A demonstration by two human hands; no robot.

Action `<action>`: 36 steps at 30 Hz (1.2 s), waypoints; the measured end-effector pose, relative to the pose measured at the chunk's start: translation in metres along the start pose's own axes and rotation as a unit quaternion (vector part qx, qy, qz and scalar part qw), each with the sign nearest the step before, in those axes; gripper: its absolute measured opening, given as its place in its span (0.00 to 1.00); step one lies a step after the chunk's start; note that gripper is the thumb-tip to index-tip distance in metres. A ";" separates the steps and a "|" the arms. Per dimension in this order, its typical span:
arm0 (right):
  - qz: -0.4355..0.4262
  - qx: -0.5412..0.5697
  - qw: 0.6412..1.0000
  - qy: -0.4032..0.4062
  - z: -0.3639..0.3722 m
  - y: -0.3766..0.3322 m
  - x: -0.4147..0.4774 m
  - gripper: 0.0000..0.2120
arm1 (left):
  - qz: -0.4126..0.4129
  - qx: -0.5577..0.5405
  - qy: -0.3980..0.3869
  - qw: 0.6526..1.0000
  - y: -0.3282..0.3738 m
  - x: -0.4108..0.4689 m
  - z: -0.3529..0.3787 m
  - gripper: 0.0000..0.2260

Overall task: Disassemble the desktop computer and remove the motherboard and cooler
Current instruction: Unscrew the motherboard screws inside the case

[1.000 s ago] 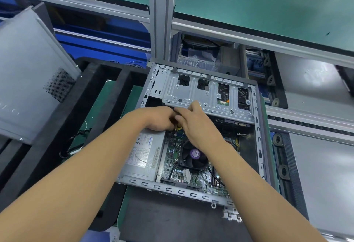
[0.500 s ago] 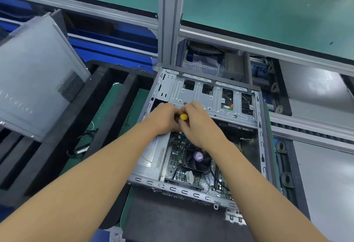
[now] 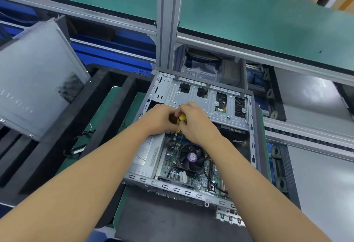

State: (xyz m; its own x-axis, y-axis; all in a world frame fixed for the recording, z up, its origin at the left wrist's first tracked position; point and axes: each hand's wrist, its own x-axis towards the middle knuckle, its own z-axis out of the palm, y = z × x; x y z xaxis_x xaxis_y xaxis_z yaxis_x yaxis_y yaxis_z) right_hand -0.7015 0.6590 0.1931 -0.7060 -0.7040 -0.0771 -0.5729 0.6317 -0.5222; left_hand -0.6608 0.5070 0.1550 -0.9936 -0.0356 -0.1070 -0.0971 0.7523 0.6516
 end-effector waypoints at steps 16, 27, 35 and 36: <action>0.032 -0.014 0.999 0.017 0.004 -0.013 0.005 0.07 | 0.005 -0.014 0.012 1.000 -0.001 -0.001 0.004 0.07; 0.037 -0.030 0.999 0.011 0.000 -0.014 0.006 0.12 | 0.019 -0.053 0.005 0.998 -0.005 -0.003 -0.001 0.11; 0.062 -0.049 0.996 0.038 0.004 -0.017 0.006 0.09 | 0.044 -0.013 0.021 0.999 -0.004 -0.004 0.004 0.06; 0.053 -0.050 0.997 0.034 0.004 -0.017 0.006 0.07 | 0.041 -0.017 0.014 0.999 -0.004 -0.003 0.004 0.07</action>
State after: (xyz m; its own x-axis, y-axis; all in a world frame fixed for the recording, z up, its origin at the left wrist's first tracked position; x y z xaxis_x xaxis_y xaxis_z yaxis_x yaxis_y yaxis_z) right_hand -0.6947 0.6430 0.1980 -0.7901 -0.6093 -0.0675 -0.5291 0.7334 -0.4269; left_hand -0.6567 0.5060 0.1498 -0.9995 0.0068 -0.0321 -0.0170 0.7301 0.6831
